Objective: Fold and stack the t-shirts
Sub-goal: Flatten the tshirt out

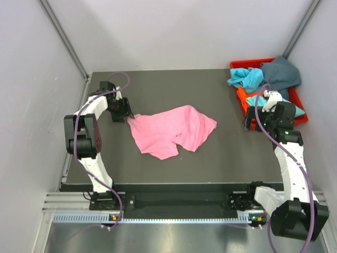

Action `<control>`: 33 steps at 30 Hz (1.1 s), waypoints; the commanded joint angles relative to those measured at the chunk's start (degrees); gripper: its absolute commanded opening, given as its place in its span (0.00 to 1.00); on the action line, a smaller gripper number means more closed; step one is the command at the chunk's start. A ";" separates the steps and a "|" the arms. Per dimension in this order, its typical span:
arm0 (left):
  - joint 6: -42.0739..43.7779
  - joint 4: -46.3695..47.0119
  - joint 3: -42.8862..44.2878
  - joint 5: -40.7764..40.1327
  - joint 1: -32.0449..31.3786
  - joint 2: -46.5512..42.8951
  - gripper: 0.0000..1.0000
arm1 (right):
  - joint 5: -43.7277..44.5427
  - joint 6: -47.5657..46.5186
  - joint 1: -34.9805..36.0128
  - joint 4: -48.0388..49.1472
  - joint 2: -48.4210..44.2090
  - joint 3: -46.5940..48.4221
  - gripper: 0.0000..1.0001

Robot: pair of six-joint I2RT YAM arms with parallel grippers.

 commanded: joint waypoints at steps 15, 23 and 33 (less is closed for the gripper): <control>-0.52 2.38 1.42 2.63 0.03 -1.30 0.00 | -1.37 1.09 -2.03 2.67 -1.21 -0.61 1.00; -0.44 2.30 -0.24 1.58 0.03 -5.87 0.00 | -1.81 1.27 -2.12 2.85 -1.65 -1.05 1.00; 4.13 1.93 8.80 -6.33 1.96 -20.44 0.00 | -1.90 1.53 -2.12 4.16 -0.86 0.36 0.99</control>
